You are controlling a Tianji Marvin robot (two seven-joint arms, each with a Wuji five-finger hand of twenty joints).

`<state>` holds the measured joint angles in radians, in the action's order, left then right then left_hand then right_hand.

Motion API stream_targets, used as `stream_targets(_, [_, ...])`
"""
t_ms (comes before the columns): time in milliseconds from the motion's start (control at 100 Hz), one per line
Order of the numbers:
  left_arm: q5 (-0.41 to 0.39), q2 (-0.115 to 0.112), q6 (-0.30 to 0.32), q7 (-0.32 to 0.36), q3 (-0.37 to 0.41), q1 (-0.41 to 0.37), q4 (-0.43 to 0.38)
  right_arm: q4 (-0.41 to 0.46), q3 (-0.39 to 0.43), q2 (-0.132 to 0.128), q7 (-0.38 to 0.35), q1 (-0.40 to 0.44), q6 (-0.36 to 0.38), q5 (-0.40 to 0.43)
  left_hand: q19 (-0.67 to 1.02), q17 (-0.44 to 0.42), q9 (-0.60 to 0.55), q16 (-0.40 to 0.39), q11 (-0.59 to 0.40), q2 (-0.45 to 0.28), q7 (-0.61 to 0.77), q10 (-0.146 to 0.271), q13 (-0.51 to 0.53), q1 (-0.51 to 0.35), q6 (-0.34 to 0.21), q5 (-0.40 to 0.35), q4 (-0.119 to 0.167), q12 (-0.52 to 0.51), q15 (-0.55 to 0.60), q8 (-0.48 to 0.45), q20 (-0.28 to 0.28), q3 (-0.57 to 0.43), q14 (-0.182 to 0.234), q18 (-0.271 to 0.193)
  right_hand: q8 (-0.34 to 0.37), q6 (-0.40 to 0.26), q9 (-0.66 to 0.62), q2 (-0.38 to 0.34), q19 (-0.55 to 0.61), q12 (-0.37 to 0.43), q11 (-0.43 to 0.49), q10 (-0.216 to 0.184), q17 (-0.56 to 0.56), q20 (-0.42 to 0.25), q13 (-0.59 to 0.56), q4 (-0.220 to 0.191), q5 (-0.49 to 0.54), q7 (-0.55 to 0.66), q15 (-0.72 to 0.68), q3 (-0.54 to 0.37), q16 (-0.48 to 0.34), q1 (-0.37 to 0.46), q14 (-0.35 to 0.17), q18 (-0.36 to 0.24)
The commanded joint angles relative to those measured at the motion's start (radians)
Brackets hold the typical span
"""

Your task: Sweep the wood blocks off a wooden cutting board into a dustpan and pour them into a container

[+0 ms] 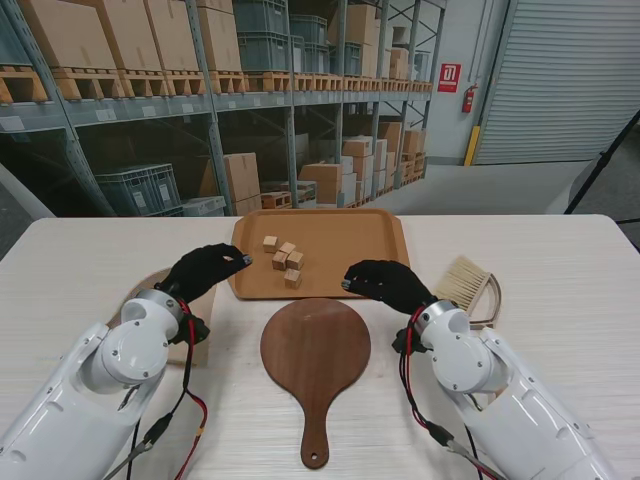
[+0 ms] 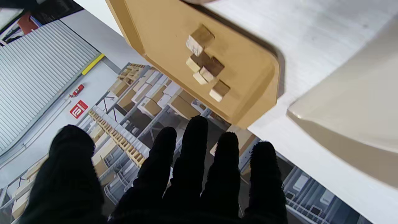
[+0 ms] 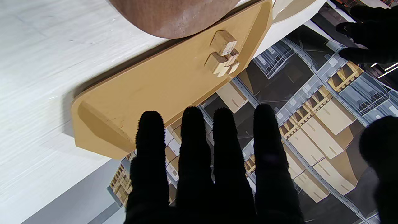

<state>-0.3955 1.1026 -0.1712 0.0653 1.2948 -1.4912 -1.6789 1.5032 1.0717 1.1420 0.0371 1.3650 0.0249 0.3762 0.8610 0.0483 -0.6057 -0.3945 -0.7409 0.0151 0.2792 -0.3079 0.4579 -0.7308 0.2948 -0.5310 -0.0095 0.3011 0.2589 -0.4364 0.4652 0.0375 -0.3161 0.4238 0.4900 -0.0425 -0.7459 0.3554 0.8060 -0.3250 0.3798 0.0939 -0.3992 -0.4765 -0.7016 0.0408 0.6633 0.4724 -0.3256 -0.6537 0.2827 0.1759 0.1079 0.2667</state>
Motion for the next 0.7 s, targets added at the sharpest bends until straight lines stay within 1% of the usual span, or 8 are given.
stream_targets(0, [0.017, 0.016, 0.013, 0.027, -0.016, -0.008, 0.013, -0.018, -0.014, 0.012, -0.008, -0.010, -0.004, -0.005, -0.015, -0.006, 0.025, 0.019, 0.474, -0.025, -0.026, -0.024, -0.039, 0.045, 0.029, -0.024, -0.014, -0.022, -0.013, 0.031, -0.028, -0.004, -0.067, 0.011, -0.007, -0.032, 0.036, -0.020, -0.037, 0.029, -0.025, 0.003, 0.020, 0.007, 0.017, 0.007, -0.038, -0.016, 0.034, 0.016, -0.011, -0.047, -0.019, 0.031])
stream_targets(130, [0.069, 0.017, 0.038, 0.039, -0.034, -0.015, 0.030, -0.049, -0.036, 0.018, -0.006, -0.029, -0.010, -0.026, -0.014, -0.006, 0.012, 0.039, 0.473, -0.023, -0.059, -0.043, -0.047, 0.042, 0.059, -0.053, -0.014, -0.038, -0.019, 0.050, -0.028, -0.005, -0.072, 0.011, -0.015, -0.041, 0.073, -0.028, -0.065, 0.046, -0.037, 0.002, 0.044, 0.015, 0.052, 0.008, -0.071, -0.024, 0.052, 0.018, -0.025, -0.060, -0.029, 0.029])
stream_targets(250, [0.123, 0.027, 0.048, 0.018, -0.044, -0.024, 0.037, -0.071, -0.055, 0.023, 0.007, -0.040, 0.001, -0.029, -0.014, 0.002, -0.001, 0.043, 0.467, -0.024, -0.064, -0.047, -0.042, 0.037, 0.067, -0.069, -0.014, -0.041, -0.010, 0.053, -0.029, -0.007, -0.069, 0.011, -0.020, -0.049, 0.091, -0.035, -0.082, 0.055, -0.034, -0.002, 0.051, 0.018, 0.065, 0.008, -0.093, -0.022, 0.053, 0.017, -0.032, -0.072, -0.036, 0.028])
stream_targets(310, [0.144, 0.032, 0.041, 0.008, -0.051, -0.024, 0.040, -0.075, -0.064, 0.024, 0.003, -0.044, 0.000, -0.043, -0.016, 0.009, -0.005, 0.045, 0.464, -0.024, -0.066, -0.050, -0.040, 0.034, 0.070, -0.075, -0.014, -0.042, -0.005, 0.055, -0.030, -0.007, -0.074, 0.013, -0.022, -0.050, 0.094, -0.034, -0.088, 0.059, -0.030, -0.001, 0.054, 0.018, 0.069, 0.008, -0.096, -0.019, 0.051, 0.016, -0.034, -0.073, -0.035, 0.029])
stream_targets(390, [0.150, 0.034, 0.034, 0.004, -0.059, -0.025, 0.045, -0.076, -0.074, 0.024, -0.006, -0.046, 0.004, -0.053, -0.018, 0.013, -0.011, 0.045, 0.460, -0.026, -0.066, -0.050, -0.035, 0.033, 0.069, -0.085, -0.014, -0.043, 0.003, 0.055, -0.031, -0.006, -0.076, 0.016, -0.024, -0.052, 0.101, -0.037, -0.093, 0.063, -0.030, -0.001, 0.056, 0.017, 0.075, 0.008, -0.103, -0.017, 0.051, 0.015, -0.036, -0.074, -0.036, 0.031])
stream_targets(550, [0.162, 0.038, 0.028, -0.006, -0.066, -0.030, 0.049, -0.076, -0.080, 0.019, -0.014, -0.045, 0.037, -0.039, -0.014, 0.023, -0.042, 0.044, 0.448, -0.029, -0.056, -0.047, -0.014, 0.029, 0.068, -0.115, -0.014, -0.040, 0.019, 0.050, -0.029, -0.007, -0.079, 0.018, -0.029, -0.055, 0.101, -0.041, -0.100, 0.069, -0.023, -0.004, 0.054, 0.012, 0.077, 0.008, -0.109, -0.011, 0.048, 0.015, -0.040, -0.076, -0.037, 0.030])
stream_targets(690, [0.161, 0.040, 0.014, -0.013, -0.064, -0.039, 0.043, -0.072, -0.070, 0.018, -0.014, -0.043, 0.036, -0.034, -0.002, 0.033, -0.061, 0.042, 0.443, -0.033, -0.052, -0.051, 0.003, 0.027, 0.070, -0.130, -0.014, -0.037, 0.031, 0.046, -0.023, -0.006, -0.080, 0.019, -0.033, -0.054, 0.103, -0.041, -0.106, 0.073, -0.021, -0.004, 0.056, 0.009, 0.081, 0.008, -0.112, -0.007, 0.047, 0.016, -0.042, -0.075, -0.036, 0.029])
